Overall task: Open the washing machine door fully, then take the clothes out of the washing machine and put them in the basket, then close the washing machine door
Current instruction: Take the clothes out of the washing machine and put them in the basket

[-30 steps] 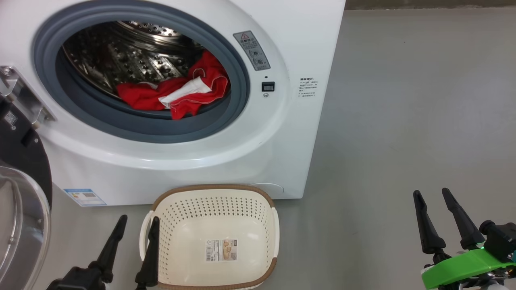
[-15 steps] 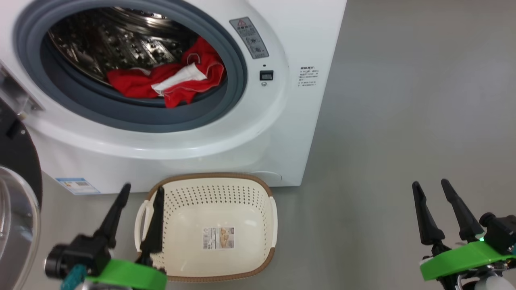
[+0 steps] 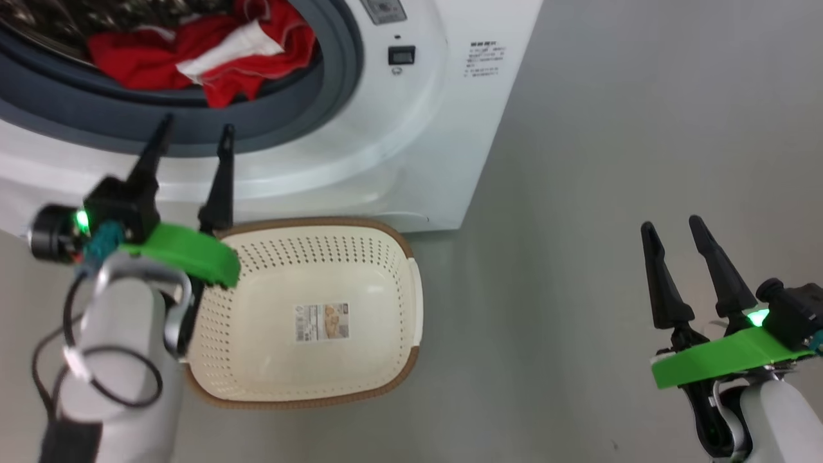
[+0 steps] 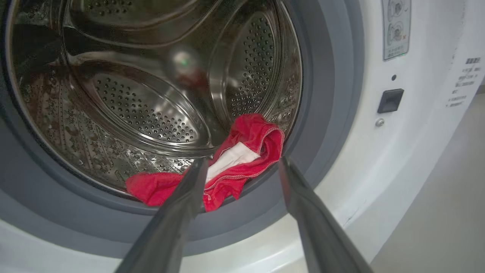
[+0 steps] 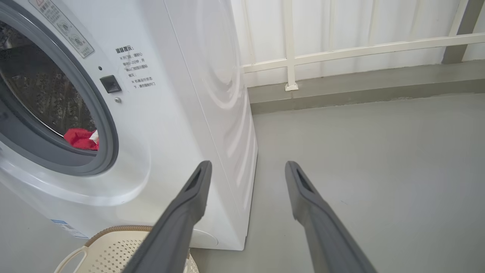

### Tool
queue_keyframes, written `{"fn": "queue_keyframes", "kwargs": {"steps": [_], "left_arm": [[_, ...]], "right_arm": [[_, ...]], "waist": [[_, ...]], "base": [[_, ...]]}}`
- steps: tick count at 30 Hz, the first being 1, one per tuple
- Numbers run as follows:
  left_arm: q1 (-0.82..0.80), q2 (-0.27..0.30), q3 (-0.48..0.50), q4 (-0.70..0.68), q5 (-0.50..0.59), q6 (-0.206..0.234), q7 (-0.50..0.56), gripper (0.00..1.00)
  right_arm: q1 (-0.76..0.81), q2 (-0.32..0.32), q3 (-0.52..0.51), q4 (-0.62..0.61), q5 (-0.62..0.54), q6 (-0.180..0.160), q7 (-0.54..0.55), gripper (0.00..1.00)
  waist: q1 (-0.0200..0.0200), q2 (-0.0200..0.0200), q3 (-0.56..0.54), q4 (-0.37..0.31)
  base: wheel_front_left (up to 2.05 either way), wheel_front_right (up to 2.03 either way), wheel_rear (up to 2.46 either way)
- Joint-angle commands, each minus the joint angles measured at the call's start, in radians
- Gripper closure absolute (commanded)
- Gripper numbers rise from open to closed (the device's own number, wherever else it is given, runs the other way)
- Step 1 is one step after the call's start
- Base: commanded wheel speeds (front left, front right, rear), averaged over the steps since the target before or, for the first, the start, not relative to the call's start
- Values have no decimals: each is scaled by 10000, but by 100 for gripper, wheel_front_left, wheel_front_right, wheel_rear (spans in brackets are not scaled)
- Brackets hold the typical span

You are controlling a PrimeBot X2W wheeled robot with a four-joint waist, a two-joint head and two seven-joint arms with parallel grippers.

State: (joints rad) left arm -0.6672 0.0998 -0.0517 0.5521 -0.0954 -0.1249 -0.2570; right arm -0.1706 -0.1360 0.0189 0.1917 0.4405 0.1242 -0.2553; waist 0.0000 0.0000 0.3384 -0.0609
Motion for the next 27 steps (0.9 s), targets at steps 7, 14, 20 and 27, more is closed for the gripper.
{"fn": "queue_keyframes", "kwargs": {"steps": [7, 14, 20, 27], "left_arm": [[-2649, 898, -164, 2377, 687, 123, 191, 0], [-4806, 1259, -584, 4564, 1190, 476, 513, 0], [-5926, 1587, -825, 5745, 1423, 662, 668, 0], [-6669, 1884, -1187, 6565, 1720, 796, 806, 0]], "right_arm": [[-685, 69, 447, -328, 42, 65, -65, 0], [-1130, 150, 619, -388, 72, 65, -65, 0], [-1432, 199, 896, -478, 95, 65, -65, 0], [-1627, 250, 951, -619, 148, 65, -65, 0]], "waist": [[0, 0, 1522, -853], [0, 0, 2119, -1074], [0, 0, 2495, -1279], [0, 0, 2862, -1476]], "base": [[0, 0, 0], [0, 0, 0], [0, 0, 0], [0, 0, 0]]}}
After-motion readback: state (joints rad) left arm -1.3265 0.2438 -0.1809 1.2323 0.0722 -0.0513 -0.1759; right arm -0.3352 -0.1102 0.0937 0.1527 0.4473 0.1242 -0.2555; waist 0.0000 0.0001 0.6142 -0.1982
